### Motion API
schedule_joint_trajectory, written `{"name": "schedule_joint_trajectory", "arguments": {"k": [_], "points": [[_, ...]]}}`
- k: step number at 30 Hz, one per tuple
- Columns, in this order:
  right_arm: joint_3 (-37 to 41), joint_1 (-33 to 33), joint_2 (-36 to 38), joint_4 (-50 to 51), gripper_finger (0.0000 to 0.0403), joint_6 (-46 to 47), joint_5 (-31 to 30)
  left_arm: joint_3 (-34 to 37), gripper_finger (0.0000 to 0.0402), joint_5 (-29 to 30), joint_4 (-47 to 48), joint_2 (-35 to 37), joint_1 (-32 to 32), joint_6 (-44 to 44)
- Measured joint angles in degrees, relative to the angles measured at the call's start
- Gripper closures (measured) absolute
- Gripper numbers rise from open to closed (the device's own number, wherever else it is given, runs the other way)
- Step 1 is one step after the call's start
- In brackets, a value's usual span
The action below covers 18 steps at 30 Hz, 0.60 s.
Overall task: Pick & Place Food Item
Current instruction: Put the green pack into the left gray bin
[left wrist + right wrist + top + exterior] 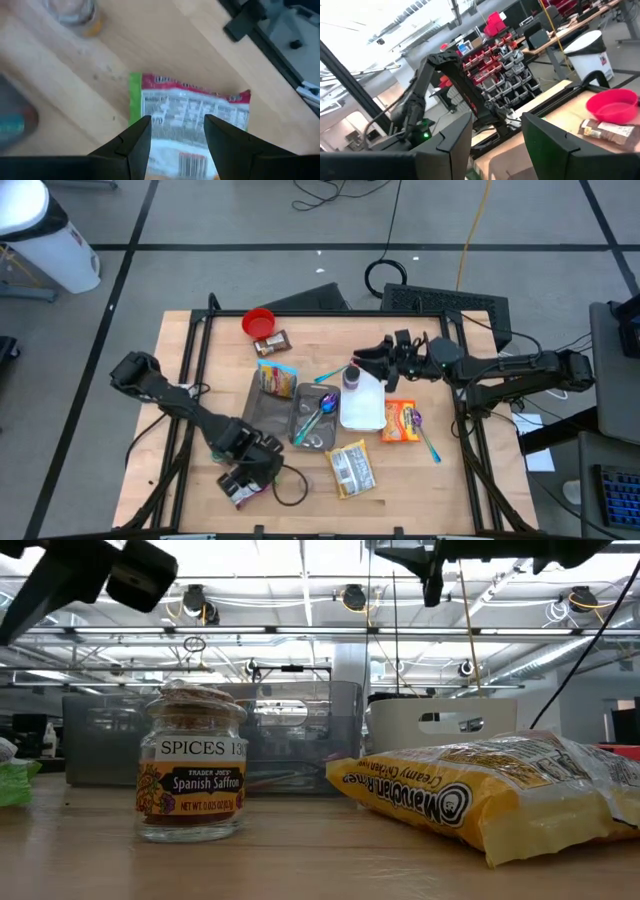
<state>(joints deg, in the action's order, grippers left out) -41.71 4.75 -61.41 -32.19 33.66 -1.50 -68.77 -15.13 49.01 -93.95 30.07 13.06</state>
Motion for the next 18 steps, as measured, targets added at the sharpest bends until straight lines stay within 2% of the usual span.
{"name": "schedule_joint_trajectory", "arguments": {"k": [6, 18], "points": [[0.04, -1.50, 0.02, -0.73, 0.0238, 0.18, 0.02, 0.00, 0.0211, -7.15, 0.09, -4.20, -3.75, 0.81], [0.04, -3.76, 0.02, -1.02, 0.0238, 0.21, 0.04, 2.54, 0.0211, -7.39, -1.26, -9.38, -4.14, 1.27]]}}
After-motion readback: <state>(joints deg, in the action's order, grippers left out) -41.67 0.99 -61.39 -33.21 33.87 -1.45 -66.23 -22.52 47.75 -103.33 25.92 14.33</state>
